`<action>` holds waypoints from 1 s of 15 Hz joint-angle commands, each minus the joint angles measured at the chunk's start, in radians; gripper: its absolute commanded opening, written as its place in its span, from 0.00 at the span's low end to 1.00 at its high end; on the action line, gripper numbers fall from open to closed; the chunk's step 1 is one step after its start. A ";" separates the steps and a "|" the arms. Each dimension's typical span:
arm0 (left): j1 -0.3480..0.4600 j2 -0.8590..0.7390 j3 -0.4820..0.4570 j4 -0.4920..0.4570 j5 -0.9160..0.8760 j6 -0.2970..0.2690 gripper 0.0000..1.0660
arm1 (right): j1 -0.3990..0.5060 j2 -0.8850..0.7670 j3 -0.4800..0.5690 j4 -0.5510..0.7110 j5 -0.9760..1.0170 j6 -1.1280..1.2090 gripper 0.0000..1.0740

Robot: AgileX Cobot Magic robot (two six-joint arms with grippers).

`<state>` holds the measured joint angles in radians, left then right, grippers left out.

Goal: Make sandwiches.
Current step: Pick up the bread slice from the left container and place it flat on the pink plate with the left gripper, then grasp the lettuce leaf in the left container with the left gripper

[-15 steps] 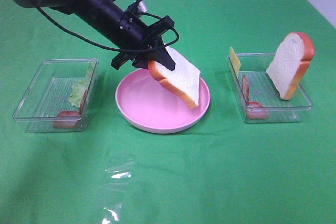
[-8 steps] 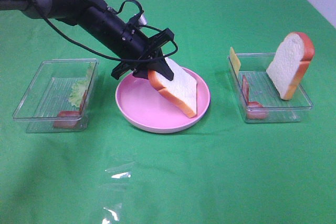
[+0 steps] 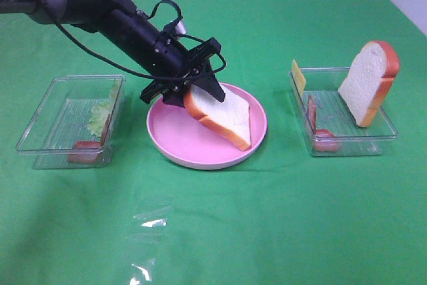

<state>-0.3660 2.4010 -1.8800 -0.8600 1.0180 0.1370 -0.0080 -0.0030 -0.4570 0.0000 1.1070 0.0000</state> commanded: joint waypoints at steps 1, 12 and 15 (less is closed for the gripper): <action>-0.005 -0.030 -0.002 0.058 0.026 -0.015 0.93 | -0.001 -0.029 0.004 -0.007 -0.006 0.000 0.78; -0.005 -0.305 -0.020 0.544 0.304 -0.129 0.96 | -0.001 -0.029 0.004 -0.007 -0.006 0.000 0.78; 0.000 -0.368 -0.020 0.825 0.304 -0.250 0.96 | -0.001 -0.029 0.004 -0.007 -0.006 0.000 0.78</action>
<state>-0.3660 2.0390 -1.8980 -0.0710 1.2120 -0.0880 -0.0080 -0.0030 -0.4570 0.0000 1.1070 0.0000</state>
